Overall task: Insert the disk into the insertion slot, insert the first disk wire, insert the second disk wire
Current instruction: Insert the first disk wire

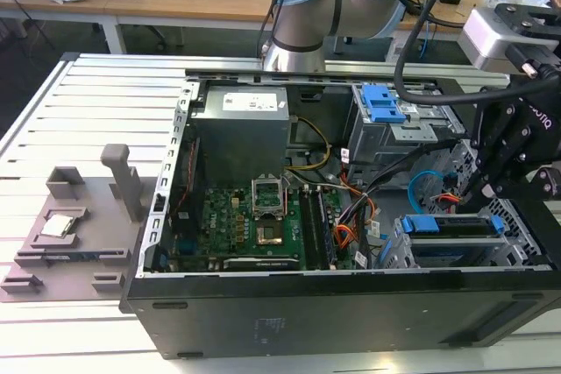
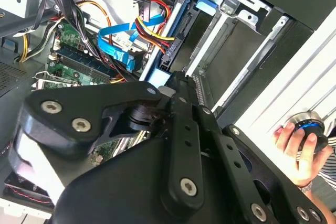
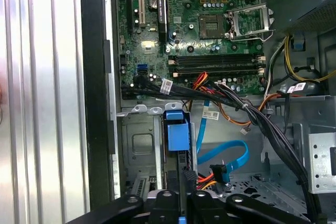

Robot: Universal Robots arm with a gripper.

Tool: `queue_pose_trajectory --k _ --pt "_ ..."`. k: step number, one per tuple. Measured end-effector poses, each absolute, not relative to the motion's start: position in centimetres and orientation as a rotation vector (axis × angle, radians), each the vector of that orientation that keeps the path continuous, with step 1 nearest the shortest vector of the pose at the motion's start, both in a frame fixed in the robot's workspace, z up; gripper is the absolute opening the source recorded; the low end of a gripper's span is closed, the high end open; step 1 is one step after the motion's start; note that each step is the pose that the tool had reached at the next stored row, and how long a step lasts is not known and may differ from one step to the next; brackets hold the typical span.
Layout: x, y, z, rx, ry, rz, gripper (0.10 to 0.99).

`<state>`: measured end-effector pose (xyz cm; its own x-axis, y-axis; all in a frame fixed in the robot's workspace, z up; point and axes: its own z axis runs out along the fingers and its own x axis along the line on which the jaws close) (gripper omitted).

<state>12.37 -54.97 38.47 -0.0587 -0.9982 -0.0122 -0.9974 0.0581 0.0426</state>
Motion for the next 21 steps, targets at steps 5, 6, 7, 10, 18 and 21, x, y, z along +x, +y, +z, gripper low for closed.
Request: queue_pose_trajectory --k 5,6,7,10,18,21 --pt "12.5 -54.9 38.3 2.141 -2.270 -0.062 0.302" --pt "12.6 -54.8 38.1 2.141 -2.270 -0.062 0.302" --pt "12.8 -54.7 38.0 2.141 -2.270 -0.062 0.302" --pt "13.0 -53.7 36.8 2.141 -2.270 -0.063 0.302" --pt "13.3 -53.7 35.6 2.141 -2.268 -0.061 0.302" --pt "13.3 -53.7 35.6 2.141 -2.268 -0.061 0.286"
